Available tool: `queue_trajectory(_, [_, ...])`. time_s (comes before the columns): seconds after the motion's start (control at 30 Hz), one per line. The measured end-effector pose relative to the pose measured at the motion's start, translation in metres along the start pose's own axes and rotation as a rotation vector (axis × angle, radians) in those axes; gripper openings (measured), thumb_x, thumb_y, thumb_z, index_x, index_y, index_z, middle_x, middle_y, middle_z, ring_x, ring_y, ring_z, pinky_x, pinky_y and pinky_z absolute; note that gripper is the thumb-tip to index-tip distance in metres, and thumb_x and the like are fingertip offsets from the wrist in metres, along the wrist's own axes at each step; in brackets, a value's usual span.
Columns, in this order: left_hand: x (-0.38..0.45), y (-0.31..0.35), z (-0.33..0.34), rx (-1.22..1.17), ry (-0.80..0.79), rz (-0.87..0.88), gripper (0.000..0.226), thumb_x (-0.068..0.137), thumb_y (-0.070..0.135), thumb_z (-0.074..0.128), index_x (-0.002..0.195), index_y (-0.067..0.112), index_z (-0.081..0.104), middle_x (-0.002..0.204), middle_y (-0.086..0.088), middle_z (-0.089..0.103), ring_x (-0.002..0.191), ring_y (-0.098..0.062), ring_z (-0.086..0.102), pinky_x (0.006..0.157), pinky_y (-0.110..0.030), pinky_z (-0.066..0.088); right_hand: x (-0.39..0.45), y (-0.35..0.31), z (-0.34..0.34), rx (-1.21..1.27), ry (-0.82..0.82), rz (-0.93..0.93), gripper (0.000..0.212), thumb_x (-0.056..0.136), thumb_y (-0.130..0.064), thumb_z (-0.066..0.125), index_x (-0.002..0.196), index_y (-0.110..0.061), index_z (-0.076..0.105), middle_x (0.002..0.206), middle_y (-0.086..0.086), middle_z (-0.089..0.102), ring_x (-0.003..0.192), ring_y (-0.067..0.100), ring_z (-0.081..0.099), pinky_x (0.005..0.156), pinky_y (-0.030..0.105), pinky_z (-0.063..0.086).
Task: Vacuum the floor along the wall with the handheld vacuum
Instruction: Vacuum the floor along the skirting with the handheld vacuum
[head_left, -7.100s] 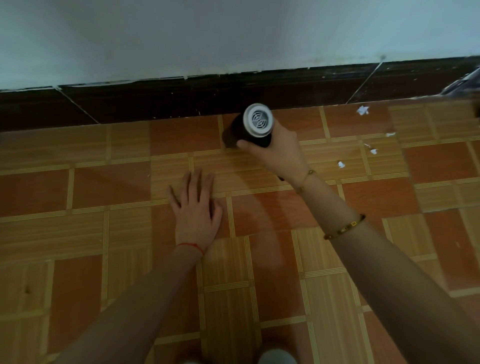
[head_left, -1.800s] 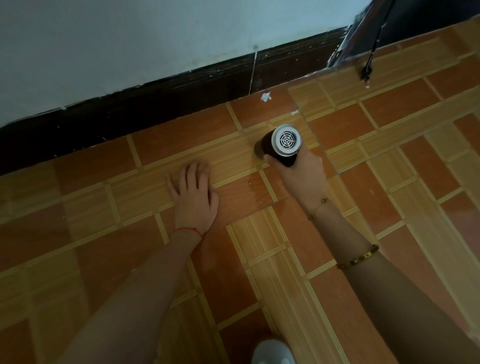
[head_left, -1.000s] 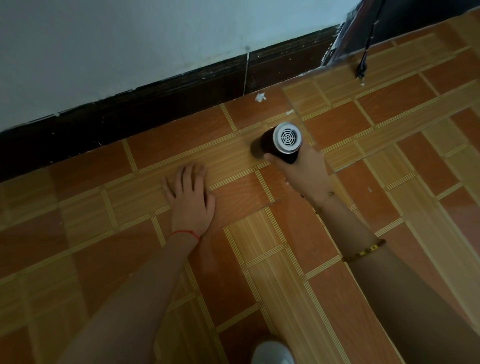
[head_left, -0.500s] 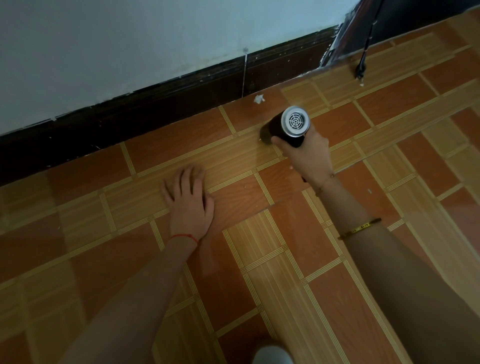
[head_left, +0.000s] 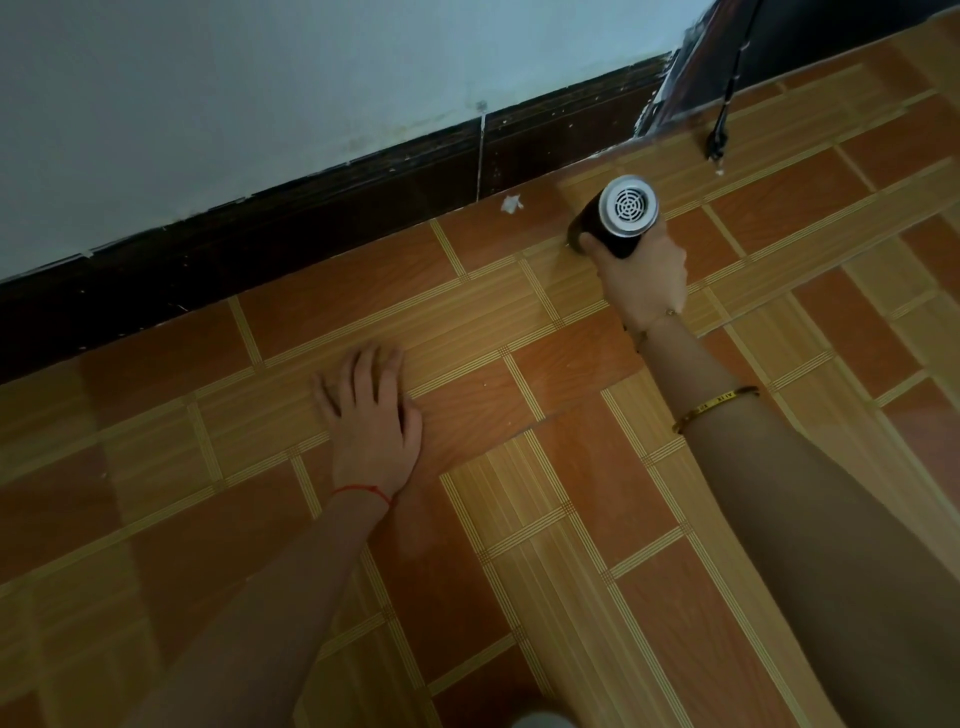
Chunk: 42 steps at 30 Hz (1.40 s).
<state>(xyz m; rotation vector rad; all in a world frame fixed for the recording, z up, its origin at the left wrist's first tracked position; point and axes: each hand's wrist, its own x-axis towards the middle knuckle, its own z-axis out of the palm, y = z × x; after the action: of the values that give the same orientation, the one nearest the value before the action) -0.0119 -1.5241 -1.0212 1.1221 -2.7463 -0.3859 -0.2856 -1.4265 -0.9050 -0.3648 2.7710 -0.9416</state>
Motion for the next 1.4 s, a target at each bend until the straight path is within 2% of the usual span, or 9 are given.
queue_trajectory(0.2, [0.0, 0.0, 0.0, 0.01, 0.0, -0.004, 0.057, 0.094, 0.034, 0.034, 0.149, 0.017, 0.039, 0.154, -0.012, 0.038, 0.146, -0.031, 0.027, 0.119, -0.066, 0.009, 0.002, 0.001, 0.017, 0.06, -0.085, -0.052, 0.091, 0.056, -0.078, 0.056, 0.127, -0.022, 0.051, 0.1, 0.0, 0.071, 0.087, 0.023, 0.071, 0.071, 0.044, 0.06])
queue_trajectory(0.37, [0.0, 0.001, 0.0, 0.027, -0.007, -0.004, 0.057, 0.095, 0.034, 0.034, 0.149, 0.017, 0.038, 0.154, -0.011, 0.037, 0.146, -0.031, 0.028, 0.12, -0.064, 0.009, 0.001, -0.006, 0.016, 0.056, -0.034, -0.037, 0.084, 0.067, -0.069, 0.063, 0.134, -0.021, 0.046, 0.109, 0.002, 0.069, 0.091, 0.025, 0.07, 0.075, 0.045, 0.06])
queue_trajectory(0.5, [0.0, 0.001, 0.001, 0.032, 0.007, -0.005, 0.056, 0.095, 0.033, 0.037, 0.149, 0.017, 0.039, 0.154, -0.011, 0.038, 0.146, -0.031, 0.028, 0.121, -0.063, 0.007, -0.004, -0.005, 0.021, 0.068, -0.163, -0.15, 0.087, 0.059, -0.079, 0.059, 0.125, -0.022, 0.052, 0.099, 0.0, 0.072, 0.087, 0.024, 0.071, 0.071, 0.044, 0.061])
queue_trajectory(0.73, [0.001, 0.002, 0.0, 0.042, -0.005, -0.009, 0.057, 0.095, 0.033, 0.037, 0.15, 0.017, 0.038, 0.153, -0.012, 0.038, 0.145, -0.031, 0.029, 0.119, -0.065, 0.011, -0.048, -0.002, 0.016, 0.078, -0.409, -0.274, 0.068, 0.074, -0.054, 0.074, 0.129, -0.021, 0.051, 0.11, -0.004, 0.069, 0.098, 0.016, 0.067, 0.079, 0.044, 0.058])
queue_trajectory(0.87, [0.0, 0.003, -0.001, 0.033, -0.012, -0.013, 0.058, 0.094, 0.034, 0.035, 0.15, 0.017, 0.037, 0.154, -0.012, 0.038, 0.146, -0.031, 0.028, 0.118, -0.066, 0.013, -0.061, 0.013, 0.011, 0.01, -0.271, -0.252, 0.068, 0.075, -0.056, 0.073, 0.13, -0.022, 0.053, 0.11, -0.005, 0.069, 0.101, 0.015, 0.065, 0.082, 0.036, 0.055])
queue_trajectory(1.03, [0.0, 0.003, -0.002, 0.007, -0.018, -0.012, 0.059, 0.094, 0.035, 0.033, 0.15, 0.017, 0.036, 0.154, -0.012, 0.037, 0.146, -0.032, 0.027, 0.118, -0.067, 0.011, -0.071, 0.02, -0.007, 0.065, -0.473, -0.257, 0.059, 0.077, -0.048, 0.075, 0.126, -0.02, 0.055, 0.082, -0.019, 0.061, 0.07, 0.002, 0.058, 0.07, 0.027, 0.051])
queue_trajectory(1.1, [-0.001, 0.003, -0.002, 0.011, -0.01, -0.008, 0.058, 0.094, 0.034, 0.033, 0.15, 0.017, 0.037, 0.154, -0.013, 0.038, 0.146, -0.032, 0.028, 0.118, -0.067, 0.011, -0.077, 0.022, -0.01, 0.06, -0.473, -0.281, 0.062, 0.078, -0.048, 0.074, 0.13, -0.021, 0.053, 0.089, -0.016, 0.063, 0.075, 0.005, 0.06, 0.072, 0.029, 0.053])
queue_trajectory(1.27, [-0.001, 0.004, -0.002, 0.016, -0.016, -0.007, 0.057, 0.095, 0.035, 0.033, 0.148, 0.016, 0.039, 0.153, -0.013, 0.039, 0.145, -0.032, 0.028, 0.118, -0.066, 0.01, -0.095, 0.025, -0.01, -0.041, -0.293, -0.306, 0.066, 0.079, -0.054, 0.071, 0.133, -0.024, 0.048, 0.112, -0.005, 0.069, 0.102, 0.017, 0.065, 0.081, 0.038, 0.056])
queue_trajectory(1.4, [-0.001, 0.005, -0.003, 0.025, -0.03, -0.014, 0.057, 0.095, 0.036, 0.033, 0.148, 0.016, 0.039, 0.153, -0.014, 0.038, 0.146, -0.033, 0.027, 0.118, -0.067, 0.011, -0.109, 0.025, -0.011, -0.017, -0.46, -0.352, 0.068, 0.078, -0.052, 0.073, 0.136, -0.029, 0.046, 0.117, -0.011, 0.066, 0.106, 0.009, 0.062, 0.088, 0.03, 0.052])
